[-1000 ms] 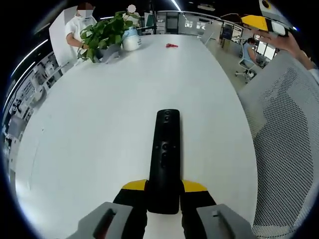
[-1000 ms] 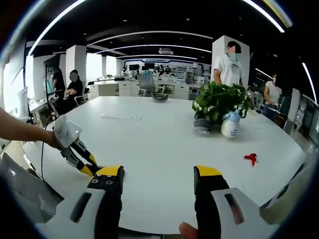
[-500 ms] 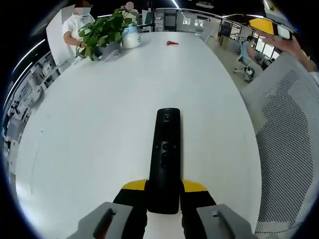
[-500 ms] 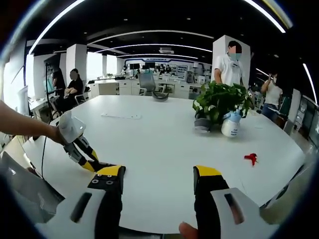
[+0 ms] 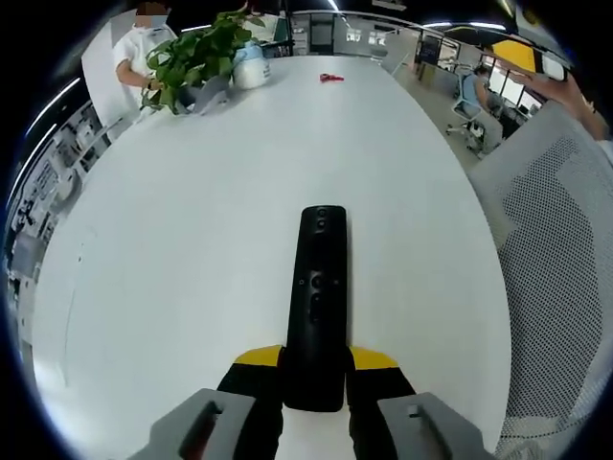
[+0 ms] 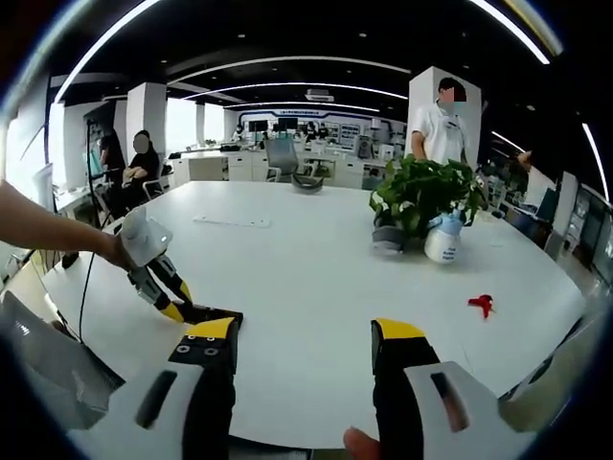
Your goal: Press the specified remote control buttons in sequence, fully releasing each button before pressing the next.
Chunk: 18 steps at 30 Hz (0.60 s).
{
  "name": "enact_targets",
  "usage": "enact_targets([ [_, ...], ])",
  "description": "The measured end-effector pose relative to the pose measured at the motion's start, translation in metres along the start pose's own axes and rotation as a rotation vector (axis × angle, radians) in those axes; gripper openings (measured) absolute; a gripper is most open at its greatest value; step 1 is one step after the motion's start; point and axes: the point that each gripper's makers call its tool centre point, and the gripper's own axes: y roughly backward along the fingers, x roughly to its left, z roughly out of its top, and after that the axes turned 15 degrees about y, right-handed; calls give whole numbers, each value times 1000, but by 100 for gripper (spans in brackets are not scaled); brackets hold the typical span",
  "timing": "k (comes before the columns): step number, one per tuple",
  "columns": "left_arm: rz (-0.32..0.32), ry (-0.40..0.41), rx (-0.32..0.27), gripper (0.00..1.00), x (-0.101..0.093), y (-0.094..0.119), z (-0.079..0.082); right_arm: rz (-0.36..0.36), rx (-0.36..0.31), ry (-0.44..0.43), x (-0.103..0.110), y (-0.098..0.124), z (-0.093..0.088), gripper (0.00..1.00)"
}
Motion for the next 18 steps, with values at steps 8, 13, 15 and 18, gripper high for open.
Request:
enact_targets([
  [8,5,-6,24,24,8,-1,3,-5,0,-6,-1,0,0,58],
  [13,6,-8,34,24,15,-1,5,-5,1,-9,-2,0,-1,58],
  [15,8,-9,40,24,18,-2,6,-6,5,-5,-1,0,-1,57],
  [18,11,-10,47,24,20,-2,7,-13,9,1,-2,-1,-1,57],
])
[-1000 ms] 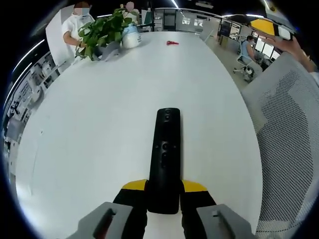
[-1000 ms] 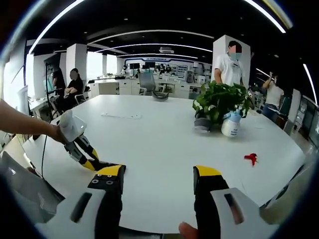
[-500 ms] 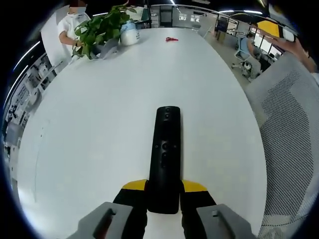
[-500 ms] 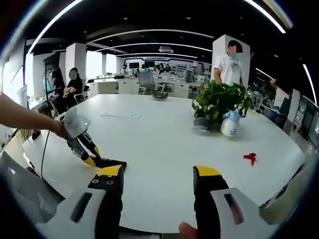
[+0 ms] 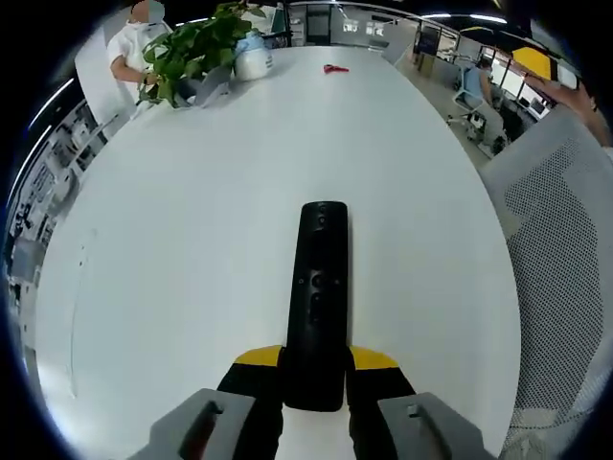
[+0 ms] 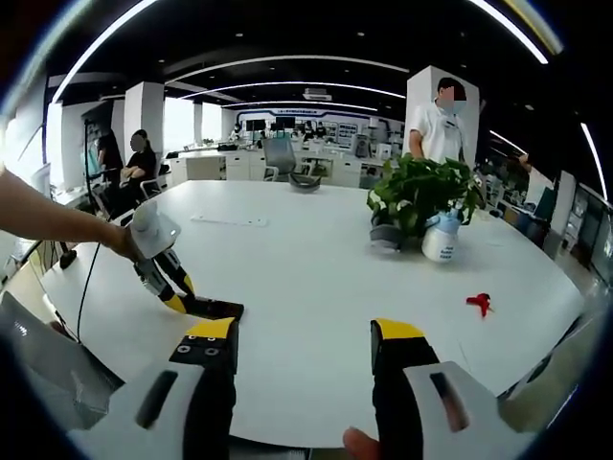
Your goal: Press the specified remote control buttons in sequence, fully releasing each button before pressing the next.
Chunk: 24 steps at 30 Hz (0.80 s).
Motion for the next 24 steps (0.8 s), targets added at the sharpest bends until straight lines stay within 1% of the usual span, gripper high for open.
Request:
enact_targets([
  [14,6,-18,39,24,18,-1,7,-6,7,-6,-2,0,-2,57],
  [20,11,-11,46,24,25,-1,9,-2,10,-2,-1,-1,-2,57],
  [24,19,-25,61,24,29,-1,10,-2,9,-4,-1,-1,-2,57],
])
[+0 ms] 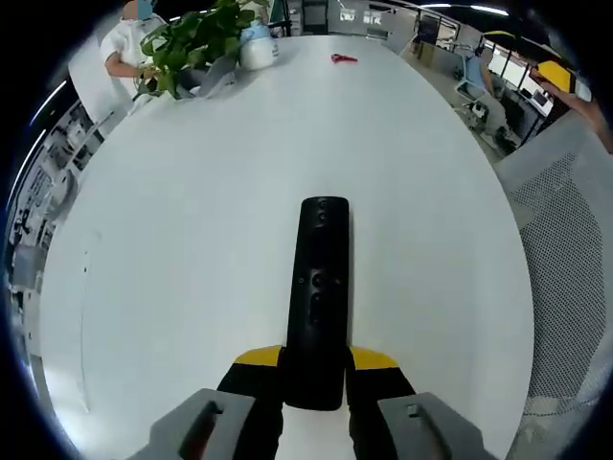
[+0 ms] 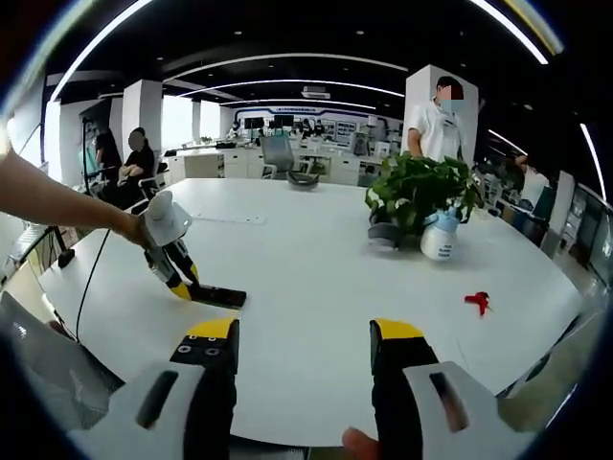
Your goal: Press the specified remote control buttons in sequence, fully releasing each button before pressing the next.
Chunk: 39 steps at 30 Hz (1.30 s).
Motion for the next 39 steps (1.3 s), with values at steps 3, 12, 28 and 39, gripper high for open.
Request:
enact_targets([
  [3,1,-11,11,24,3,-1,1,4,5,1,1,0,-1,56],
  [12,6,-31,36,24,14,-2,4,13,10,15,3,-1,-1,56],
  [28,32,-80,73,24,33,-2,12,8,27,18,2,-2,-4,56],
  [39,48,-93,91,24,44,-3,17,13,35,30,4,-3,-4,56],
])
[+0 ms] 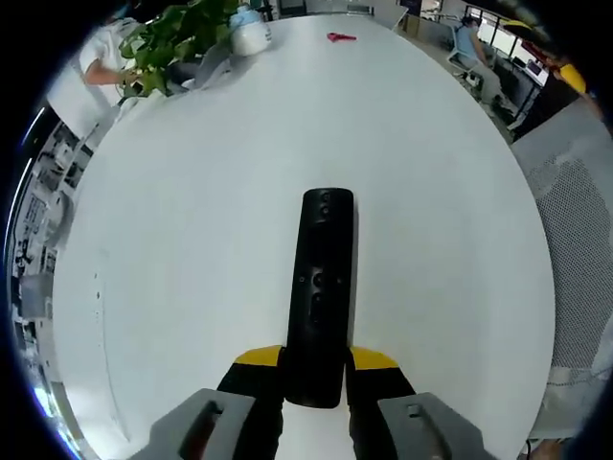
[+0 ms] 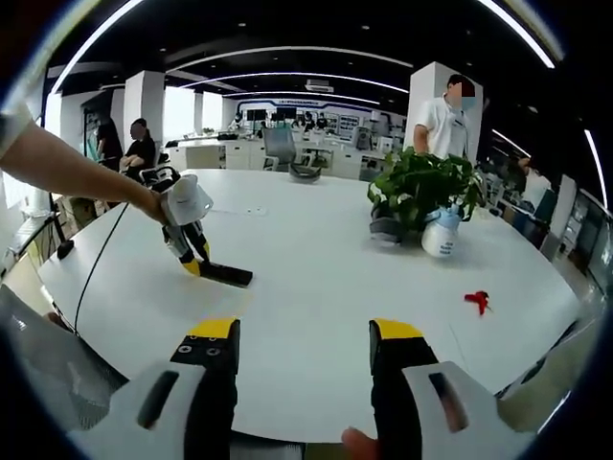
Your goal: Press the specified remote control buttons in sequence, fully releasing each button before pressing the next.
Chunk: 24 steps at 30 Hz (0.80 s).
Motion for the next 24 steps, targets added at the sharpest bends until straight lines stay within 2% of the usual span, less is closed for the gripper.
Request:
enact_targets([
  [2,1,9,1,24,1,0,0,0,2,5,0,0,0,56],
  [5,3,-20,4,24,-2,0,0,-1,2,4,0,0,0,56],
  [9,-5,46,18,24,0,-1,-1,0,-1,5,1,0,1,56],
  [13,-2,41,6,25,-1,0,-2,0,0,11,1,0,1,56],
  [15,20,-9,-10,25,-2,0,-1,-1,-5,9,1,0,1,56],
  [17,32,-17,-13,26,-2,1,-1,2,-7,11,1,1,2,57],
  [21,95,-3,-43,36,9,3,2,3,-26,9,2,2,5,57],
  [24,99,29,-55,37,9,3,1,3,-27,6,2,2,5,57],
])
